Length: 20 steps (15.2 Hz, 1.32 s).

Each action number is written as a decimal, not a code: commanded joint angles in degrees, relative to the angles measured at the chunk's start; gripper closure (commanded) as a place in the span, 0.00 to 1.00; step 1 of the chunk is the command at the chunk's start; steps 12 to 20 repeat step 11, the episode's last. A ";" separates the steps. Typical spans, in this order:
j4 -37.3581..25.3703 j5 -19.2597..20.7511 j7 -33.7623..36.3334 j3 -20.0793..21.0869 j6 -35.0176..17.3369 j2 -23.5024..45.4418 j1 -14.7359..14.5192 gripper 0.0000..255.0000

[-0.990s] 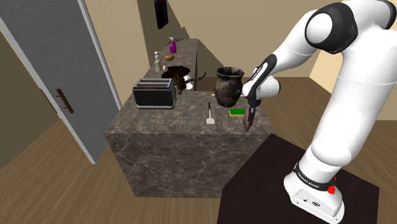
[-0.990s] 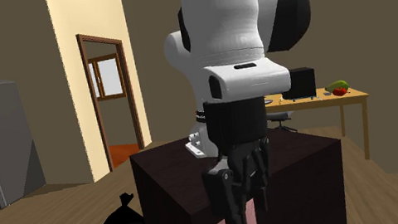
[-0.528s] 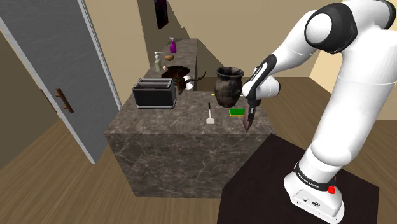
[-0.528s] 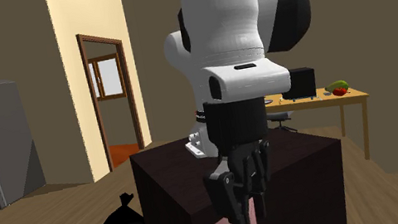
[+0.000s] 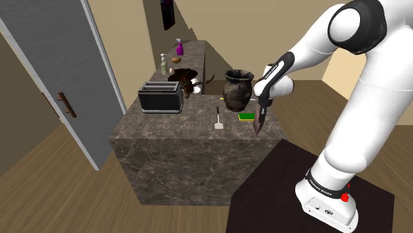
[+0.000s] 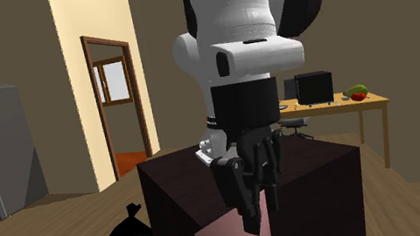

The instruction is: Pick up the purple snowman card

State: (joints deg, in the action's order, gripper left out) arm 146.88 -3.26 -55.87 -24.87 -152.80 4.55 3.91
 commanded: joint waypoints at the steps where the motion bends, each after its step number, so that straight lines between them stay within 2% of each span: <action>1: -0.06 1.82 1.32 -0.42 1.75 -1.88 -0.18 1.00; 9: -1.07 6.81 4.89 -0.67 8.68 -8.39 0.09 1.00; 20: -1.09 6.89 4.94 -0.65 8.82 -8.51 0.11 1.00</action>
